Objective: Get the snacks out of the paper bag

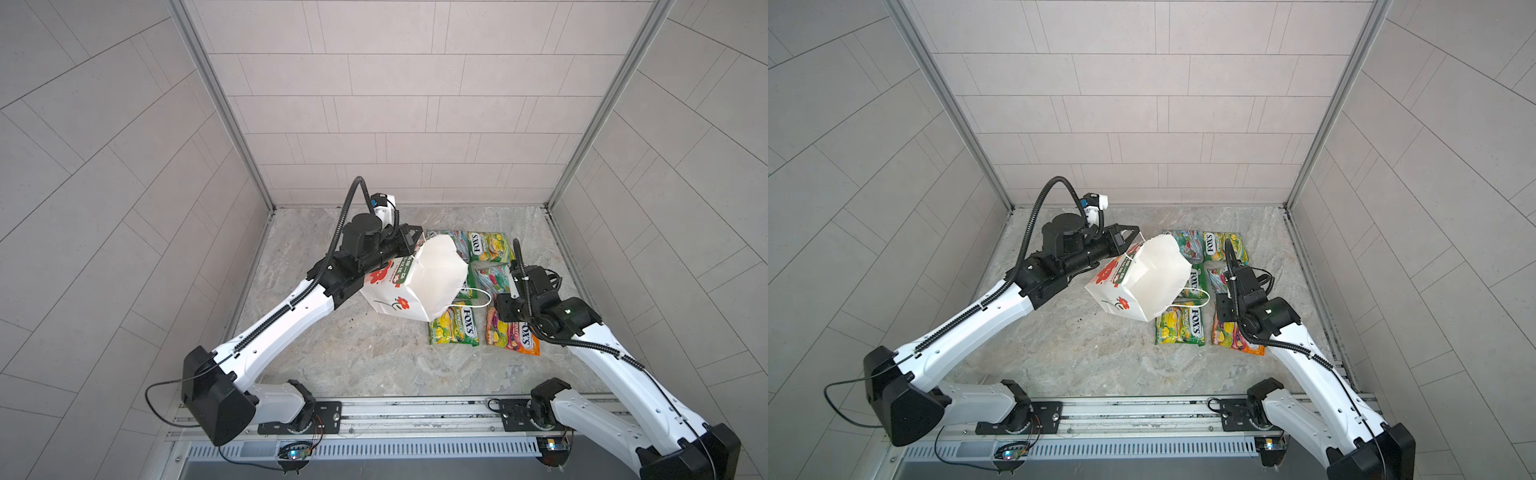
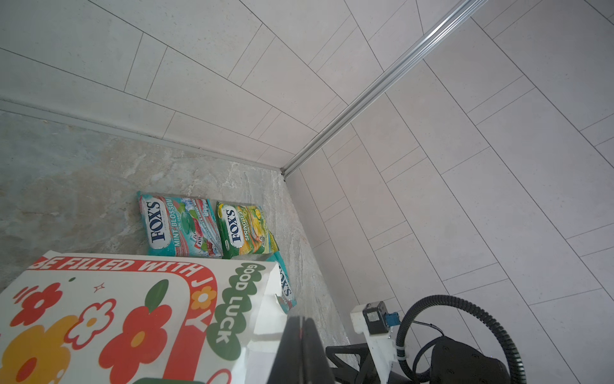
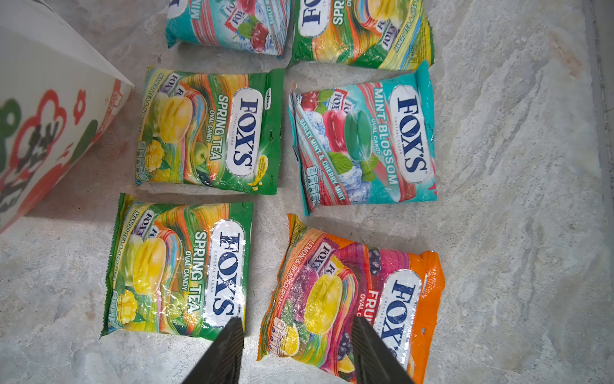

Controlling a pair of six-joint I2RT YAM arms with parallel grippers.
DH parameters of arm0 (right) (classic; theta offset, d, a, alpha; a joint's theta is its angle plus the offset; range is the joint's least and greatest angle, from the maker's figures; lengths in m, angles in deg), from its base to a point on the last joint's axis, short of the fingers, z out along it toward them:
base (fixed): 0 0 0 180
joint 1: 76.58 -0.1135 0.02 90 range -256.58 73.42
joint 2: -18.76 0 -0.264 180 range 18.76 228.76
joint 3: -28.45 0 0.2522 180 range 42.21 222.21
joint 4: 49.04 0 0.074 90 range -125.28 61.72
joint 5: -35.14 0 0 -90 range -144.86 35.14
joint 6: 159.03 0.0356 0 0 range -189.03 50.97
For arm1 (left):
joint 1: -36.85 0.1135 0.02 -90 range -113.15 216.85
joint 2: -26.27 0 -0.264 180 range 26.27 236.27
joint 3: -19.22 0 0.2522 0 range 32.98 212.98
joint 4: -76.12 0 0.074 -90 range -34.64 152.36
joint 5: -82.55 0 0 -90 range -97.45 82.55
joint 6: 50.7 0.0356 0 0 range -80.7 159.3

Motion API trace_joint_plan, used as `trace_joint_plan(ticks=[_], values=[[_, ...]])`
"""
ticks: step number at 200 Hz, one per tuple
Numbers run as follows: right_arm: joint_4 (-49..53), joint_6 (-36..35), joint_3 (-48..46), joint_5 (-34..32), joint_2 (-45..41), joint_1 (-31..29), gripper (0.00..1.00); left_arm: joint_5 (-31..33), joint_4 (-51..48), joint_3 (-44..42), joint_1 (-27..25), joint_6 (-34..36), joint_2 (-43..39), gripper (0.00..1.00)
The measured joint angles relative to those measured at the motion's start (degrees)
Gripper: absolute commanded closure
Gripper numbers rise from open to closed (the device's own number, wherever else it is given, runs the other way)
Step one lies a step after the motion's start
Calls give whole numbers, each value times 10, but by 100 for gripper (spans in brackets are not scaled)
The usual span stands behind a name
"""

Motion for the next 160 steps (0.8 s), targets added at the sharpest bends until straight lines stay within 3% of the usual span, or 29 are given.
trace_joint_plan(ticks=[85,160], values=[[-1,0,-1,5,-9,0,46,-6,20,3,35,9,32,100],[-29,26,-1,61,-12,1,46,-17,23,3,80,8,41,100]])
